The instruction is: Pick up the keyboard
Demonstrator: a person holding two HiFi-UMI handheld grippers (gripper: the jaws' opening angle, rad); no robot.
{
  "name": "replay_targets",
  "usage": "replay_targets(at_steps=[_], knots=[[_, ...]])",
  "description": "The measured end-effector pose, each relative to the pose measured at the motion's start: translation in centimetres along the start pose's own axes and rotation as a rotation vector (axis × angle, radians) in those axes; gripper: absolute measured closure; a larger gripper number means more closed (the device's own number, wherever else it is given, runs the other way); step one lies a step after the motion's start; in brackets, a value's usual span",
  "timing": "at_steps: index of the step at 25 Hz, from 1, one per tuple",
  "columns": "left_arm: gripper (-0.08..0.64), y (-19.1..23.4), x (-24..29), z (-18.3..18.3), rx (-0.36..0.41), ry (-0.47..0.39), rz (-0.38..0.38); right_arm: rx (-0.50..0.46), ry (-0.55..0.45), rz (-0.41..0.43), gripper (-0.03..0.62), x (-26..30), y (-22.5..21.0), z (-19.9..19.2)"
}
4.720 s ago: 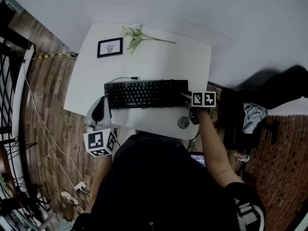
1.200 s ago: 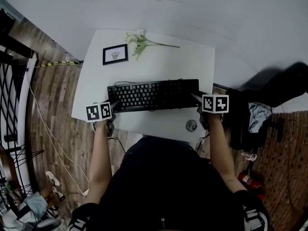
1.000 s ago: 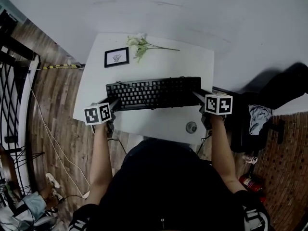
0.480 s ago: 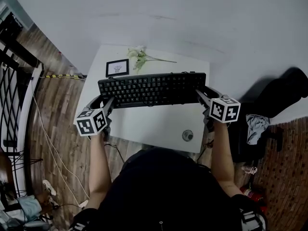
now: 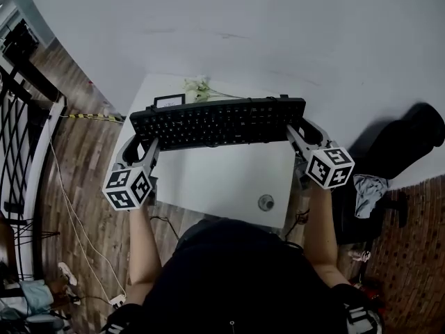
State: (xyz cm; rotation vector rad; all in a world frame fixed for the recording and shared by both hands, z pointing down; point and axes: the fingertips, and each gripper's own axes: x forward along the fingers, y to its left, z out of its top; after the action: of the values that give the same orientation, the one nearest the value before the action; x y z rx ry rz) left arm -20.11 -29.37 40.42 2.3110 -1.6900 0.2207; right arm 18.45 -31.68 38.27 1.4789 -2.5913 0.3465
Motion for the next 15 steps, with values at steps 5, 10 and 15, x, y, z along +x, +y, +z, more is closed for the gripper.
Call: replay_targets(at_steps=[5, 10, 15], knots=[[0.309, -0.8, -1.2, 1.7, 0.058, -0.114, 0.014, -0.041, -0.087, 0.014, 0.396, -1.0, 0.2, 1.3], [0.308, -2.1, -2.6, 2.2, 0.098, -0.187, 0.032, -0.069, -0.142, 0.033, 0.396, -2.2, -0.1, 1.6], [0.308, -2.1, -3.4, 1.3, 0.101, -0.205, 0.047, -0.086, -0.15, 0.043, 0.396, -2.4, 0.4, 1.0]])
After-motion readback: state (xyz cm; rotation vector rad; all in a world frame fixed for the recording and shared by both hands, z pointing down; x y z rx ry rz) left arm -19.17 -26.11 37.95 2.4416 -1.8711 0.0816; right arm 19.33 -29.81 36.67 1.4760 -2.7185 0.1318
